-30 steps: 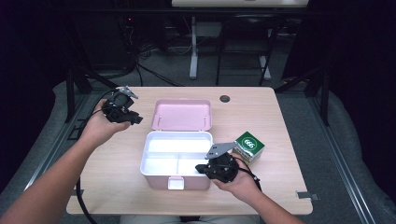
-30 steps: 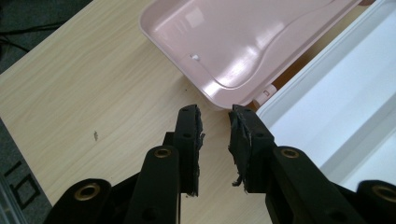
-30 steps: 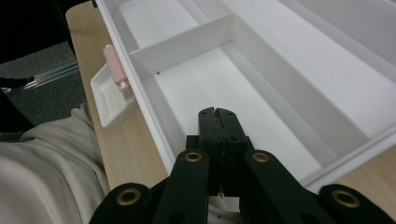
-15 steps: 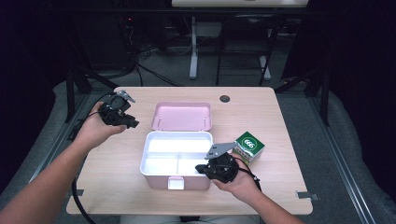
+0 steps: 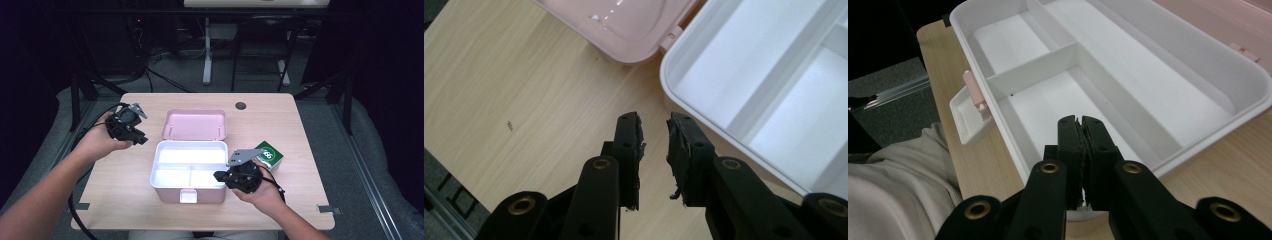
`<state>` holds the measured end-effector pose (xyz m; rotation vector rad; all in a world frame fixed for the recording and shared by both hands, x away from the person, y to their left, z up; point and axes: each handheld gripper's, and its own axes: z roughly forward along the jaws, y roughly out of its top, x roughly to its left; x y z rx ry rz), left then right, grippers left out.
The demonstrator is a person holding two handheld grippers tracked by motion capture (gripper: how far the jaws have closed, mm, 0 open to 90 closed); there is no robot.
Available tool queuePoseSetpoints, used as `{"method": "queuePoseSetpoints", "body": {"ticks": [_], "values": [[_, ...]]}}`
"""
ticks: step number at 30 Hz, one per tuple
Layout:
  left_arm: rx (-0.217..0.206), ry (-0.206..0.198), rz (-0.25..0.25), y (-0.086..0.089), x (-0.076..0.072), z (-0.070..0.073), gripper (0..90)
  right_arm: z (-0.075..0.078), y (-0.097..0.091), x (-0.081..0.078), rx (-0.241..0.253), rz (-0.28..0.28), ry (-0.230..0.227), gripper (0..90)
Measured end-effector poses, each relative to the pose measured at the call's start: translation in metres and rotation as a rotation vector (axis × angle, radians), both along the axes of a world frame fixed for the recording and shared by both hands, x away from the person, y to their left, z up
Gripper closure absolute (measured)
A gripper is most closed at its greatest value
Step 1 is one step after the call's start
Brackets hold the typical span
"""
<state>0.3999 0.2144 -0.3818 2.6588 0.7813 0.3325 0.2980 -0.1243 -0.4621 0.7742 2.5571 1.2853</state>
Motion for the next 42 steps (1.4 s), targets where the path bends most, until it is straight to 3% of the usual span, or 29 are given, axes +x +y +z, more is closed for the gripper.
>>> {"method": "queuePoseSetpoints", "body": {"ticks": [13,19,28,42], "values": [[0.104,0.01,-0.192,-0.026,-0.012,-0.007,77.4,0.007,-0.024,0.005,0.032,-0.094,-0.012,76.7],[0.134,0.023,-0.252,-0.037,-0.014,-0.013,77.5,0.003,-0.03,0.009,0.034,-0.134,0.005,70.3],[0.143,0.039,-0.295,-0.048,-0.017,-0.02,79.6,-0.001,-0.033,0.013,0.039,-0.158,0.028,62.8],[0.16,0.07,-0.346,-0.063,-0.024,-0.035,79.7,-0.002,-0.034,0.014,0.051,-0.17,0.046,59.2]]}}
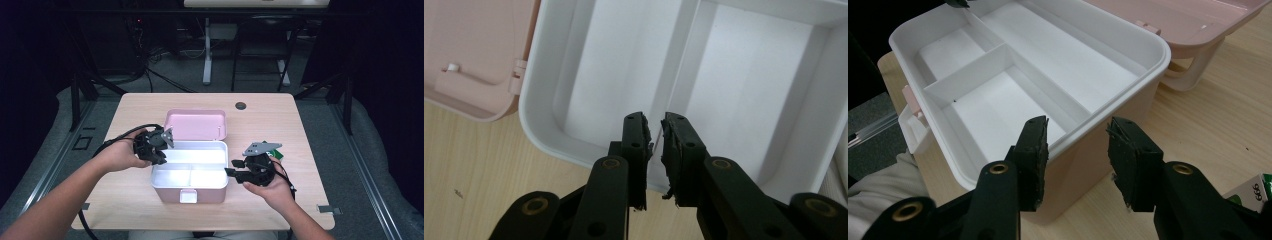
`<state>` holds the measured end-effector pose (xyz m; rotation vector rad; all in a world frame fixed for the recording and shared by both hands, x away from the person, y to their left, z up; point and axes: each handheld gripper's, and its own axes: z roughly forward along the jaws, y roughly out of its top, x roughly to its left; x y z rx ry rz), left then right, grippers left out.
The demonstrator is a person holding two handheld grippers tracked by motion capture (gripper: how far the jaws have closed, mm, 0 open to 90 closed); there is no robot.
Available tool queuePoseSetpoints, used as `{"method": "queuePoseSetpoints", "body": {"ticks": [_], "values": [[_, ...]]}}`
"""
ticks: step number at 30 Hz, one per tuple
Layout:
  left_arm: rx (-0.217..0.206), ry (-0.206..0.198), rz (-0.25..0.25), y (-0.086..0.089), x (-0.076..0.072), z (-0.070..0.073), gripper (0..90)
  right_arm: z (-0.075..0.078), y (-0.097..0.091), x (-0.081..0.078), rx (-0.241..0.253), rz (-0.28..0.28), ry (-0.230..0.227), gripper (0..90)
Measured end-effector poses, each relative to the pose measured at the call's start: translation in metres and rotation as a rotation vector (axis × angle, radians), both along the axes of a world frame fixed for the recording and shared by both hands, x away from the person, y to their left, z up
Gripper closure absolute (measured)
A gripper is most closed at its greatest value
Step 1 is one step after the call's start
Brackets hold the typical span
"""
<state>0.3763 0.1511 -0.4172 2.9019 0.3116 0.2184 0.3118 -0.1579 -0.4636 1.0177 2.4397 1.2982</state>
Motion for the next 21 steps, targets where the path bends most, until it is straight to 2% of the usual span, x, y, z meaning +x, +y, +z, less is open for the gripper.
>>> {"method": "queuePoseSetpoints", "body": {"ticks": [6,9,21], "values": [[0.013,0.018,-0.013,-0.004,0.0,-0.008,80.9,0.0,0.0,0.0,0.004,0.0,-0.001,60.2],[0.018,0.015,-0.009,-0.004,0.001,-0.011,83.1,-0.001,0.0,0.001,0.006,-0.001,-0.003,61.4],[0.034,0.015,-0.018,-0.004,0.0,-0.011,84.4,-0.002,0.0,0.003,0.037,-0.008,0.012,64.9]]}}
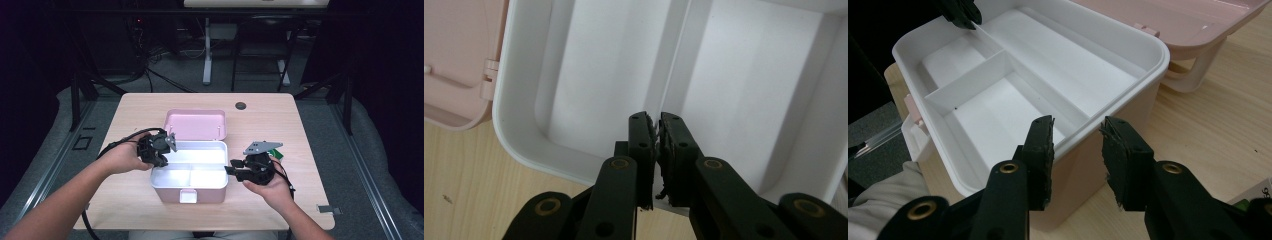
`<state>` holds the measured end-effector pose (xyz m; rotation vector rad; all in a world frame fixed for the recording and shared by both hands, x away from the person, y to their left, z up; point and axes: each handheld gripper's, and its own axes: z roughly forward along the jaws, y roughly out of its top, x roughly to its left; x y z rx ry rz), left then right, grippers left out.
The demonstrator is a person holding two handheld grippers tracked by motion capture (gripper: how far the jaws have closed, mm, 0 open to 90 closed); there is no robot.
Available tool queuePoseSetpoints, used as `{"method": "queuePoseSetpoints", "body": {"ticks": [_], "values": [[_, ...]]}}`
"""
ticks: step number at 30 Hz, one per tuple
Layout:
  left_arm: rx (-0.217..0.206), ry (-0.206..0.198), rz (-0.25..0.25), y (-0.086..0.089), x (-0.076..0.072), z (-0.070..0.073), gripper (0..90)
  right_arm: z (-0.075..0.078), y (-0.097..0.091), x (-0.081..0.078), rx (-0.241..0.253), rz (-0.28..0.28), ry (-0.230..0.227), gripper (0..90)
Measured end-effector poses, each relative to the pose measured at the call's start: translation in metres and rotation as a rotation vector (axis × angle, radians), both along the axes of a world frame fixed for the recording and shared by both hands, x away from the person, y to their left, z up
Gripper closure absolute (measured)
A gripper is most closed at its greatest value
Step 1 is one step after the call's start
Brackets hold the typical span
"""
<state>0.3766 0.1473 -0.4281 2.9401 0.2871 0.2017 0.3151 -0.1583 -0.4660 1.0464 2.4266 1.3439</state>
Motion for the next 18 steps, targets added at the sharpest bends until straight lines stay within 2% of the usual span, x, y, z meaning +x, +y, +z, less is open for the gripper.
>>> {"method": "queuePoseSetpoints", "body": {"ticks": [5,8,12,18], "values": [[0.016,-0.002,-0.003,0.003,0.0,0.0,84.4,0.0,0.004,0.0,0.002,0.009,-0.001,64.9],[0.041,-0.003,-0.012,0.002,0.001,0.001,84.6,0.0,0.007,0.001,-0.002,0.016,-0.004,64.8],[0.095,-0.005,-0.029,-0.005,0.001,0.001,84.6,0.0,0.008,0.002,-0.003,0.012,-0.004,64.8],[0.126,-0.01,-0.036,-0.012,0.001,0.0,84.5,0.0,0.008,0.002,-0.004,0.012,-0.006,64.8]]}}
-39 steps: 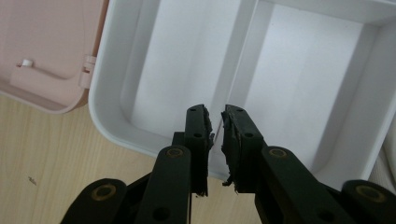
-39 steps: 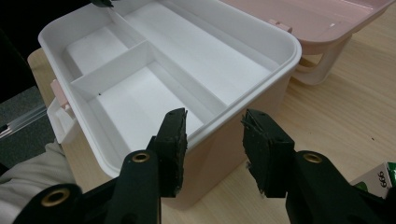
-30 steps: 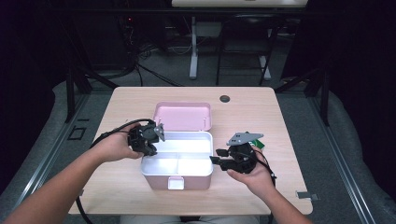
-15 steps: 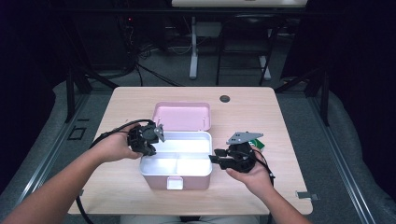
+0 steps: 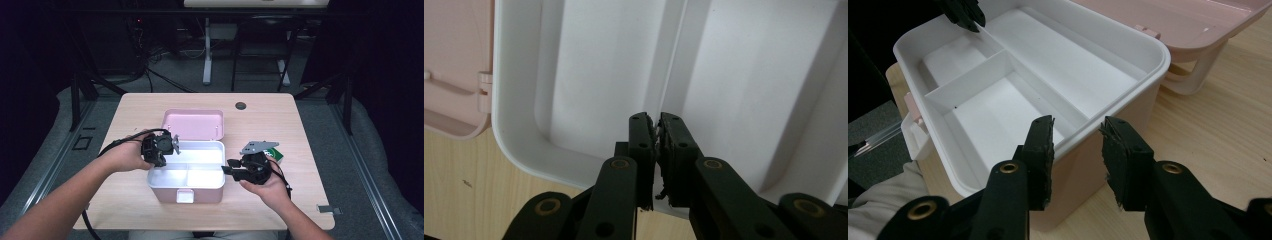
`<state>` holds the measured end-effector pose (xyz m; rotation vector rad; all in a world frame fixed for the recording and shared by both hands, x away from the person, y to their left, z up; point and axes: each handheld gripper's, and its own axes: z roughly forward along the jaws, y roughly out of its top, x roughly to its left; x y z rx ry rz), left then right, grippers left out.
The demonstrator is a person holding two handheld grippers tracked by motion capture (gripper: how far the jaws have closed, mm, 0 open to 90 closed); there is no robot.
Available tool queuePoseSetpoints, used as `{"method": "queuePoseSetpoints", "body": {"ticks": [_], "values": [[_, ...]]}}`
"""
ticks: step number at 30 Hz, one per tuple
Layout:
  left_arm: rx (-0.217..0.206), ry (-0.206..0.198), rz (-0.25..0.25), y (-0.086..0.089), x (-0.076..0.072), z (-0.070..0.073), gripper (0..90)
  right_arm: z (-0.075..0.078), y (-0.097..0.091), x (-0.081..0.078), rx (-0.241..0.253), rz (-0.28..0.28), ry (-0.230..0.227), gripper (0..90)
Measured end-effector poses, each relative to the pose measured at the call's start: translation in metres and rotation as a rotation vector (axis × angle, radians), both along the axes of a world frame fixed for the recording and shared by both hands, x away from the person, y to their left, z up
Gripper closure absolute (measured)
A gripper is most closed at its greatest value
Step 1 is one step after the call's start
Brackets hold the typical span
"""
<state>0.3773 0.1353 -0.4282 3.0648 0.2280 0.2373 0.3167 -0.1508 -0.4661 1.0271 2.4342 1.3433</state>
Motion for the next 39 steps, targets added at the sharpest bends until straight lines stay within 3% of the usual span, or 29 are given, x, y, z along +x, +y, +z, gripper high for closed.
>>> {"method": "queuePoseSetpoints", "body": {"ticks": [16,17,21,39], "values": [[0.005,0.021,-0.035,-0.023,0.001,-0.007,83.9,0.0,0.0,0.001,0.004,0.003,0.001,64.8],[0.024,0.013,-0.047,-0.025,0.001,-0.006,84.0,0.0,0.0,0.001,0.005,0.003,0.001,64.8],[0.032,0.007,-0.065,-0.031,0.0,-0.008,84.5,0.0,0.0,0.001,0.004,0.003,-0.001,64.8],[0.033,0.017,-0.084,-0.034,0.001,-0.011,84.8,0.0,0.0,0.002,0.006,0.002,0.003,64.8]]}}
